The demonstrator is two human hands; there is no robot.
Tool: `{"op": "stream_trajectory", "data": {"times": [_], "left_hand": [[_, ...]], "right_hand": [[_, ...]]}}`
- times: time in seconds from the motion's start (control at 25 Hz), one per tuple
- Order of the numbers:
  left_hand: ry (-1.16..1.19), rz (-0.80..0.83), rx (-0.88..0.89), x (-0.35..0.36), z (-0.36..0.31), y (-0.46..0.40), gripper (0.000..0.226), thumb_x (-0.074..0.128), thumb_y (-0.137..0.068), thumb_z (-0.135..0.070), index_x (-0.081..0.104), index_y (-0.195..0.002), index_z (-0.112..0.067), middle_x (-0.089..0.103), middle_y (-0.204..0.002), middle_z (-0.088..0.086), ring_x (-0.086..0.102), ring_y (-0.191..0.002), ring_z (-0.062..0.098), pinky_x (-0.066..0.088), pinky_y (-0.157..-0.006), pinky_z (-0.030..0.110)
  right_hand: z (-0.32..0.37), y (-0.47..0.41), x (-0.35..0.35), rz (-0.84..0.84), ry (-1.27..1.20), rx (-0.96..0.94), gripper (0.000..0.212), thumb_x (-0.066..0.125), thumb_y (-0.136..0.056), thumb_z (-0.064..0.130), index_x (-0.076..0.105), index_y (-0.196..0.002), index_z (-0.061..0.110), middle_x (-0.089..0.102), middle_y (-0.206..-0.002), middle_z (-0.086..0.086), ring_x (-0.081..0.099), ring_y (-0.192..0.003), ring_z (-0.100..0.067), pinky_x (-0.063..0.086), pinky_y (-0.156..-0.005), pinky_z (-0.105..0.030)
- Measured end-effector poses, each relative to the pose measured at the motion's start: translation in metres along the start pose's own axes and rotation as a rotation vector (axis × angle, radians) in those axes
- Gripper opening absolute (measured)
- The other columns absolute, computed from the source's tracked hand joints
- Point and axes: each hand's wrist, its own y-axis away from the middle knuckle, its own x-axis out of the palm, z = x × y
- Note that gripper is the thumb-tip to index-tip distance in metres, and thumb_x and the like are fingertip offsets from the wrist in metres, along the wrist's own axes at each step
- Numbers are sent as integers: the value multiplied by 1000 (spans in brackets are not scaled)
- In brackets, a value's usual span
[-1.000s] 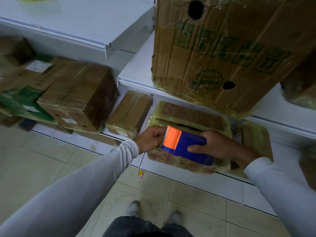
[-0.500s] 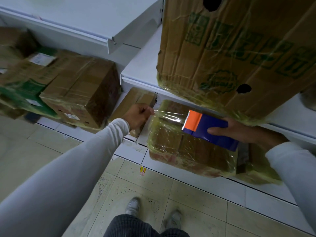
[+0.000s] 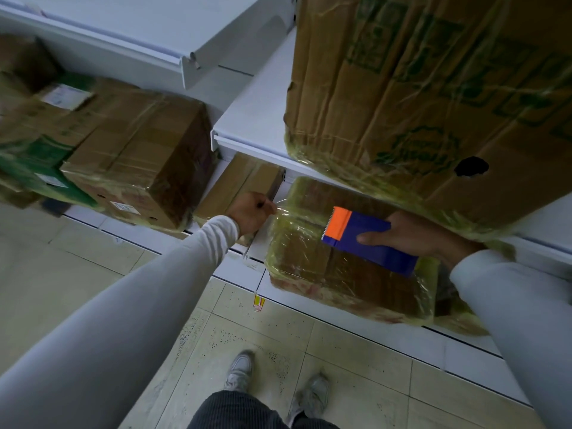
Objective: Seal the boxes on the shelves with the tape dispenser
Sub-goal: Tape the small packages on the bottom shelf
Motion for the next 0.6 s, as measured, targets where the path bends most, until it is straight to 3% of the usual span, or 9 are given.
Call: {"op": "stream_trajectory", "data": {"times": [0.12, 0.24, 0.36, 0.48, 0.6], "left_hand": [[112, 20, -114, 7, 6, -1, 28, 53, -94, -10, 60, -67, -15, 53, -61, 0, 48, -57, 12, 43, -59, 22], [371, 47, -263, 23, 10, -1, 20, 54, -93, -4, 55, -74, -8, 47, -61, 8, 43, -54, 16, 43, -50, 25], [482, 40, -317, 30, 15, -1, 16, 60, -89, -5, 51, -77, -11, 48, -68, 9, 45, -60, 21, 45, -57, 31], [238, -125, -164, 32, 14, 0, 13, 66, -85, -8, 54, -85, -11, 57, -84, 9, 53, -77, 23, 49, -79, 36], [94, -202, 23, 36, 11, 9, 11, 57, -88, -7, 65, -84, -14, 68, -87, 5, 63, -84, 23, 48, -76, 26]], "right_hand": [[2, -1, 4, -11, 28, 33, 33, 63, -95, 16, 52, -64, 19, 54, -35, 19, 51, -33, 10, 34, -38, -2], [2, -1, 7, -29, 12, 2, 34, 63, -94, 12, 49, -66, 25, 51, -35, 27, 50, -37, 18, 34, -42, 1], [2, -3, 7, -30, 13, -15, 37, 62, -94, 9, 50, -63, 25, 52, -35, 25, 51, -37, 16, 35, -41, 1], [4, -5, 7, -12, 31, 13, 39, 62, -94, 11, 52, -58, 21, 54, -33, 17, 51, -32, 10, 34, -37, -2], [4, -6, 8, -22, 43, 5, 42, 64, -94, 14, 53, -54, 21, 53, -32, 14, 50, -30, 8, 33, -36, -3]]}}
